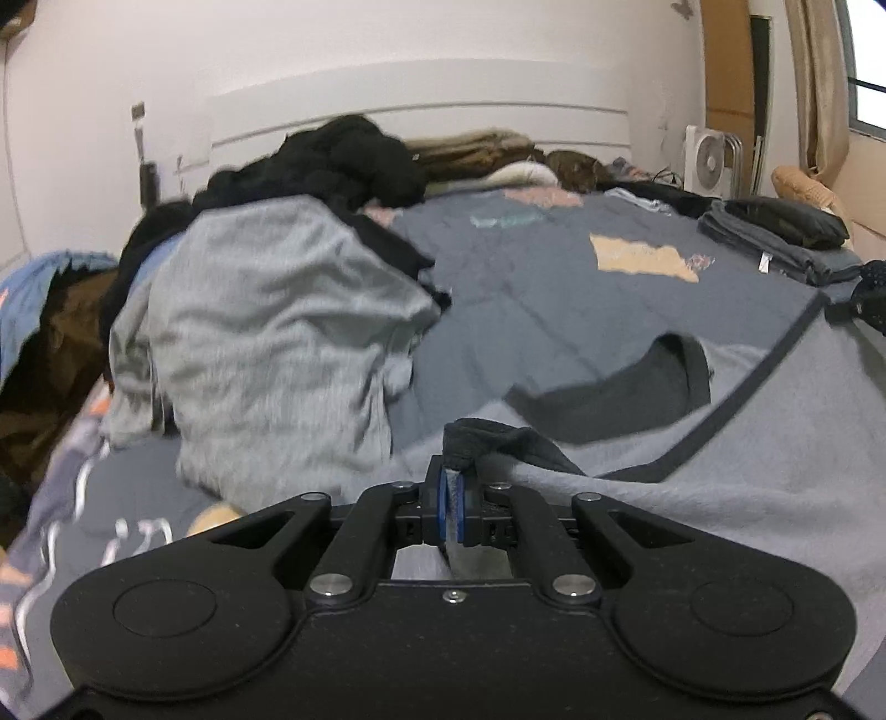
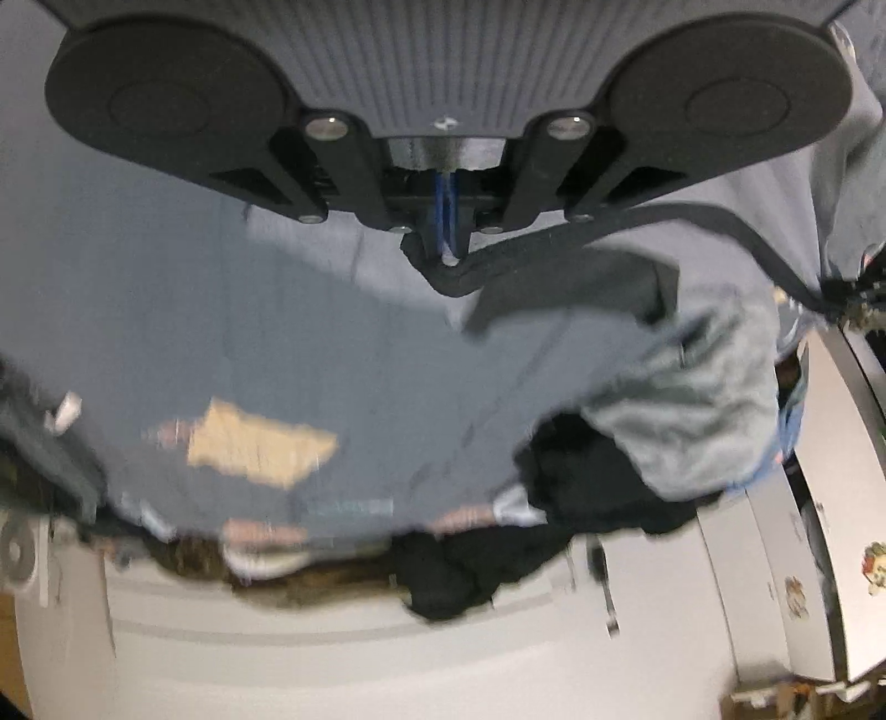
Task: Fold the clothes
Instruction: 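Lower the folded hem onto the body with both grippers, then open the left gripper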
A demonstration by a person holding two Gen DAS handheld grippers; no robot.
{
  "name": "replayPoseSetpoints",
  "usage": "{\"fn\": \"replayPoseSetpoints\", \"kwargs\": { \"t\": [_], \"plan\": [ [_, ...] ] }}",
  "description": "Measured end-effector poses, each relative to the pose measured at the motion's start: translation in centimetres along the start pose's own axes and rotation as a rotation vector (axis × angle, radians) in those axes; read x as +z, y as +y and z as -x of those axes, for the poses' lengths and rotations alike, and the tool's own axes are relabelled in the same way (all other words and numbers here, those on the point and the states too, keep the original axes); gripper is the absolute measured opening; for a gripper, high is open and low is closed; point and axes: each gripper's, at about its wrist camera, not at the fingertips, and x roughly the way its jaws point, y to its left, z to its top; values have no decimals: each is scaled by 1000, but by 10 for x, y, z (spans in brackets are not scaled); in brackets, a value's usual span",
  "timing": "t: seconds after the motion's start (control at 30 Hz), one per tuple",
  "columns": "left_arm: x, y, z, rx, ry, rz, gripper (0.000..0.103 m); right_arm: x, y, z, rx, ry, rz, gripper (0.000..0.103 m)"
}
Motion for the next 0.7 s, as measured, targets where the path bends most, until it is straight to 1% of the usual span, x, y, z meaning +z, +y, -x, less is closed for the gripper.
{"fn": "replayPoseSetpoints", "kwargs": {
  "t": [0.1,0.2,0.3,0.37,0.4,0.47,0.5,0.57,0.6,0.67,0.7],
  "plan": [
    [18,2,-9,23,-18,-11,3,24,-2,1,-25,-49,4,1],
    [34,7,-25,55,-35,-11,3,43,-12,-8,-71,-79,-2,1],
    [43,17,-51,84,-25,22,3,50,-28,-23,-114,-90,-37,1],
    [43,21,-71,96,-5,43,3,50,-38,-36,-138,-93,-61,1],
    [40,21,-83,99,28,53,3,49,-41,-42,-149,-94,-67,1],
    [32,21,-108,106,95,73,4,44,-45,-64,-150,-60,-79,1],
    [29,21,-121,109,129,83,8,39,-45,-77,-164,-32,-73,2],
    [20,20,-139,132,193,90,10,28,-46,-103,-204,25,-55,4],
    [17,20,-138,157,197,81,14,23,-47,-113,-226,47,-53,5],
    [11,25,-119,173,141,94,29,20,-50,-116,-232,80,-76,6],
    [9,30,-106,174,113,113,44,20,-52,-107,-218,56,-94,10]
  ]
}}
